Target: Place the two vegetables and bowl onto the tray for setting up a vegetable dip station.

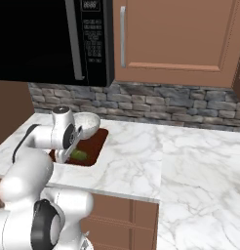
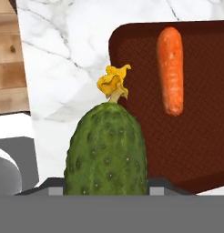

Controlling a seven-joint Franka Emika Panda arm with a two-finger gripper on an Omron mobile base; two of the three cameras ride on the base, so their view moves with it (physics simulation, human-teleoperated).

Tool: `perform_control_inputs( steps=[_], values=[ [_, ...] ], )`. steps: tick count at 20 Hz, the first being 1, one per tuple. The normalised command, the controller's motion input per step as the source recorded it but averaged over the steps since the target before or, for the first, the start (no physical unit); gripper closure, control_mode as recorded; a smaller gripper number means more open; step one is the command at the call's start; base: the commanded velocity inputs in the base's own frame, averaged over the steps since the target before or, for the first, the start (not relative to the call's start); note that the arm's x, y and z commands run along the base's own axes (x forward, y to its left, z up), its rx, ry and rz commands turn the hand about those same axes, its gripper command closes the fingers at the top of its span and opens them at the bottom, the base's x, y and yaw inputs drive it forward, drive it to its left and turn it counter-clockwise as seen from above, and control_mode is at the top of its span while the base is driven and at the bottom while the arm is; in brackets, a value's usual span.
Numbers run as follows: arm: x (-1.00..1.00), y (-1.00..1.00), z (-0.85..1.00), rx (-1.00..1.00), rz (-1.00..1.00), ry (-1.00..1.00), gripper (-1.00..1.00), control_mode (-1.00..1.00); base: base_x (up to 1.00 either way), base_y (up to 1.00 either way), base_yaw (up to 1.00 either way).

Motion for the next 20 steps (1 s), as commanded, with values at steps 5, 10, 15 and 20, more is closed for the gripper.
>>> perform_control_inputs(
  steps=[5,10,15,20],
  values=[
    [0.14,0.07,-0.21,0.04,0.0,0.08,1.0,-1.0,0.0,0.0,0.0],
    [0.16,0.05,-0.13,0.09,0.03,0.02,1.0,-1.0,0.0,0.0,0.0],
    [0.1,0.09,-0.05,0.06,0.07,0.0,1.0,-1.0,0.0,0.0,0.0],
    [0.01,0.11,-0.17,0.0,0.02,0.01,1.0,-1.0,0.0,0.0,0.0]
  ],
)
